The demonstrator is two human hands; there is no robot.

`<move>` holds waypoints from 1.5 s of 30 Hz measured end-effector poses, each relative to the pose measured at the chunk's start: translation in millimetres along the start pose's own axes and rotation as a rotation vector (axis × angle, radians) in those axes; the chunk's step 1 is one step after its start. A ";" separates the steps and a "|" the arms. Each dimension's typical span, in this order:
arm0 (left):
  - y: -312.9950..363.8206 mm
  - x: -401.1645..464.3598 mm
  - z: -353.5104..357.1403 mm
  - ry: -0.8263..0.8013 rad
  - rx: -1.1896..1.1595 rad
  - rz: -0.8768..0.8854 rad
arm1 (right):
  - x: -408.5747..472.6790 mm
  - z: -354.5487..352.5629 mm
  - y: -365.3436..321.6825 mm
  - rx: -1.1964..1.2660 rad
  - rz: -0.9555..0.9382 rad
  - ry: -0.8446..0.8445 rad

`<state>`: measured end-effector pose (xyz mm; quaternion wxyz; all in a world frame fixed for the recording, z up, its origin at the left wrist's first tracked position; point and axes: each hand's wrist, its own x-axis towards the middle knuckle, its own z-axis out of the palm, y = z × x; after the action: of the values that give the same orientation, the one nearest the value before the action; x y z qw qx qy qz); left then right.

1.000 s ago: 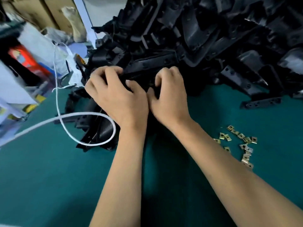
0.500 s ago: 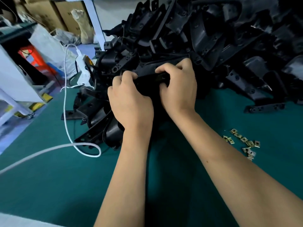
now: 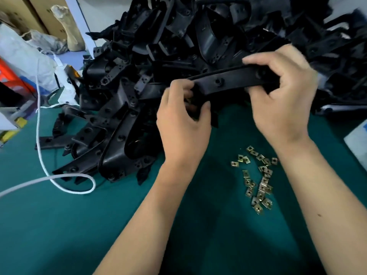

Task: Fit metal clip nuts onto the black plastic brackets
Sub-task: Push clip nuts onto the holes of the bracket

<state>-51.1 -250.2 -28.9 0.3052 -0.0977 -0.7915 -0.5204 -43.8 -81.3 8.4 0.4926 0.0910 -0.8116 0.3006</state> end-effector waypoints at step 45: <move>-16.2 -18.0 35.5 -0.545 -1.013 -0.857 | -67.1 -30.3 46.0 0.120 0.360 -0.807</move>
<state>-58.1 -223.1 -61.5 -0.2172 -0.0344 -0.4695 -0.8551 -8.2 -36.8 -57.1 0.0702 0.0867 -0.9228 0.3688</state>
